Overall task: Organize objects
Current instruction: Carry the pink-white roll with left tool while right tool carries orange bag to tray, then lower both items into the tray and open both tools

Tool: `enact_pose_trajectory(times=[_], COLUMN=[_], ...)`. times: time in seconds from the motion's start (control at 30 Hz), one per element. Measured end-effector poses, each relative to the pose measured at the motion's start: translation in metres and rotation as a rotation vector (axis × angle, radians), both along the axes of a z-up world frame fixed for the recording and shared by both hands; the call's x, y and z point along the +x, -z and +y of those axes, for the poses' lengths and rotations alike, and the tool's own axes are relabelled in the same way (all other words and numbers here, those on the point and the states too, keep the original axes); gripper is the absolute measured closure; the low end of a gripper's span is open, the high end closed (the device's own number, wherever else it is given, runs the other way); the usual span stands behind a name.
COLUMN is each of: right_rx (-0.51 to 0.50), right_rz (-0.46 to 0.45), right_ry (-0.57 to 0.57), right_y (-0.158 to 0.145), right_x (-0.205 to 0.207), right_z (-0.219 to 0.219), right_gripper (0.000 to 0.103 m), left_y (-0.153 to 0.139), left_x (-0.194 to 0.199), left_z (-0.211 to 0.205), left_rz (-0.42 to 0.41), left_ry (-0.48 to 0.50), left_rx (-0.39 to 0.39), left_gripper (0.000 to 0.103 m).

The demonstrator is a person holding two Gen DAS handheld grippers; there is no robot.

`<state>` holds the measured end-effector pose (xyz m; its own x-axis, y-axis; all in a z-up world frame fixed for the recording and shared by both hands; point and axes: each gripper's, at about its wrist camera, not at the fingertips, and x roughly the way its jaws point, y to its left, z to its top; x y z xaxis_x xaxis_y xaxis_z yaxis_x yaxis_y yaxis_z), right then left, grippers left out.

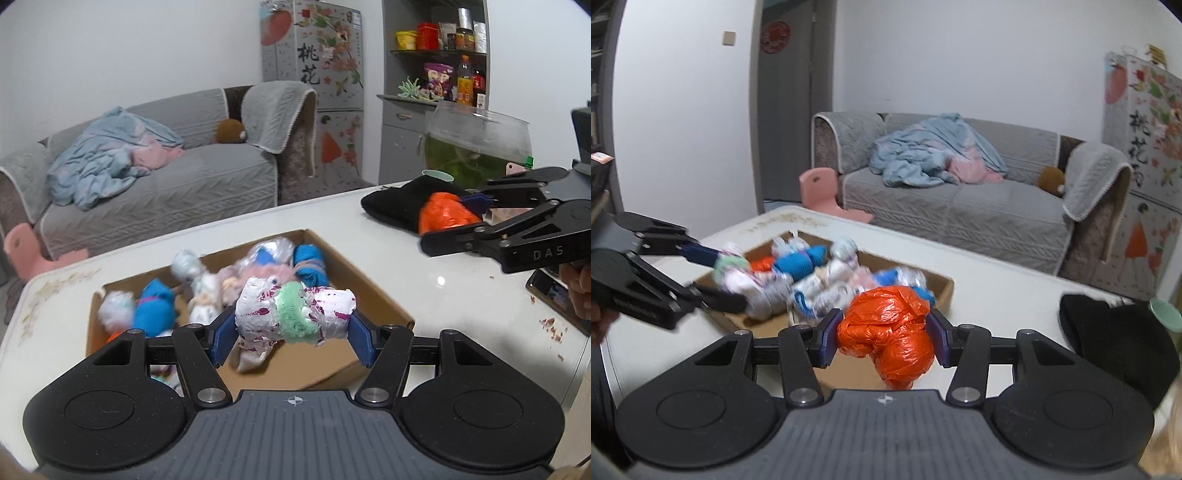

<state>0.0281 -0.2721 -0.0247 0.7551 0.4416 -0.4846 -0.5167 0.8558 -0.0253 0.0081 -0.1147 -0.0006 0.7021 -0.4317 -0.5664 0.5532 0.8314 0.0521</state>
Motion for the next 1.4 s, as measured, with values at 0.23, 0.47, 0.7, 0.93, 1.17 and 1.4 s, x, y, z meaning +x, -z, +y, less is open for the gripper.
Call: enact_pose_trajectory(times=[0.23,0.47,0.7,0.93,1.17,1.4], right_rx=[-0.033,-0.075,-0.102,-0.136,-0.19,-0.248], right_rz=[0.05,0.111,0.163,0.218,0.275,0.298], right_ry=[-0.073,-0.119,-0.146,-0.197,-0.224,-0.275], right_y=[0.0,0.009,0.021,0.038,0.061,0.076], right_x=[0.032,0.054,0.062,0.076,0.091,0.095], right_z=[0.014,0.029,0.035,0.041,0.049,0.062], right_gripper=[0.057,0.057,0.057,0.057,0.057,0.057], left_y=[0.007,0.031,0.055,0.066,0.079,0.082], left_x=[0.031,0.05,0.062,0.069,0.08,0.09], left_z=[-0.017,-0.02,-0.019,-0.015,-0.011,-0.01], left_rz=[0.068,0.149,0.214,0.242,0.262,0.23], left_ry=[0.012,0.01,0.008,0.059,0.061,0.113], left_rx=[0.003,-0.009,0.002,0.043,0.063,0.13], left_gripper=[0.035,0.035,0.035,0.035,0.035,0.035])
